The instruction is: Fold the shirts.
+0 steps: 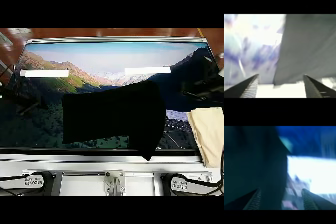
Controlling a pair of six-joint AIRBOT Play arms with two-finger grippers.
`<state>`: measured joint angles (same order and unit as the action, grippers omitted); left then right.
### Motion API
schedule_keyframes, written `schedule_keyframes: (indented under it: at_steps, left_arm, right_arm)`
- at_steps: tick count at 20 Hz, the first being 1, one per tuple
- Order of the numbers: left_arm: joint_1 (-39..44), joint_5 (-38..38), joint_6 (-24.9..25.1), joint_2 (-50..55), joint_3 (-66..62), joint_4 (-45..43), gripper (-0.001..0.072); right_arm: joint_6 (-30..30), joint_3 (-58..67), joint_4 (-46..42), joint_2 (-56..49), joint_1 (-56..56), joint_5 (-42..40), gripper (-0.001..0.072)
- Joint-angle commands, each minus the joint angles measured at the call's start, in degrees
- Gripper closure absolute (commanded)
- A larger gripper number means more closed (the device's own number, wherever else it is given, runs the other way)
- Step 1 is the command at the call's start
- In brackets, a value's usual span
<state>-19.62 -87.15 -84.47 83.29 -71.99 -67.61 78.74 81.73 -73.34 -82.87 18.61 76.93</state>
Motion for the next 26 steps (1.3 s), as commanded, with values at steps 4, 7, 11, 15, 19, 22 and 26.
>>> schedule_keyframes:
  at_steps: [4, 7, 11, 15, 19, 22, 26]
  left_arm:
    - [-6.82, 6.58, 8.17, -7.72, 31.21, 8.5, 0.004]
    - [-5.92, 14.38, 9.79, -7.3, 39.08, 12.55, 0.0041]
    - [-5.7, 18.08, 12.04, -6.86, 41.4, 17.22, 0.0044]
    - [-4.85, 19.87, 12.04, -6.78, 41.46, 18.6, 0.0123]
    - [-1.73, 25.2, 11.96, -6.75, 41.44, 21.57, 0.0123]
    - [1.07, 26.69, 11.85, -5.68, 41.44, 23.26, 0.0214]
    - [3.02, 25.16, 12.52, -4.31, 41.35, 23.3, 0.0611]
  right_arm:
    - [-2.95, -14.34, 13.14, 2.1, 14.19, 8.09, 0.0052]
    - [-2.99, -18.43, 13.31, 2.08, 14.01, 4.31, 0.0052]
    - [-3.19, -19.37, 13.29, 2.08, 14.01, 2.01, 0.0053]
    - [-3.19, -19.37, 13.27, 2.08, 14.01, 0.94, 0.0053]
    - [-3.19, -19.37, 13.25, 2.08, 14.01, 0.81, 0.0053]
    - [-3.21, -21.14, 13.29, 2.08, 12.87, 0.61, 0.0053]
    - [-5.16, -28.57, 13.31, 1.33, 9.29, -2.32, 0.0053]
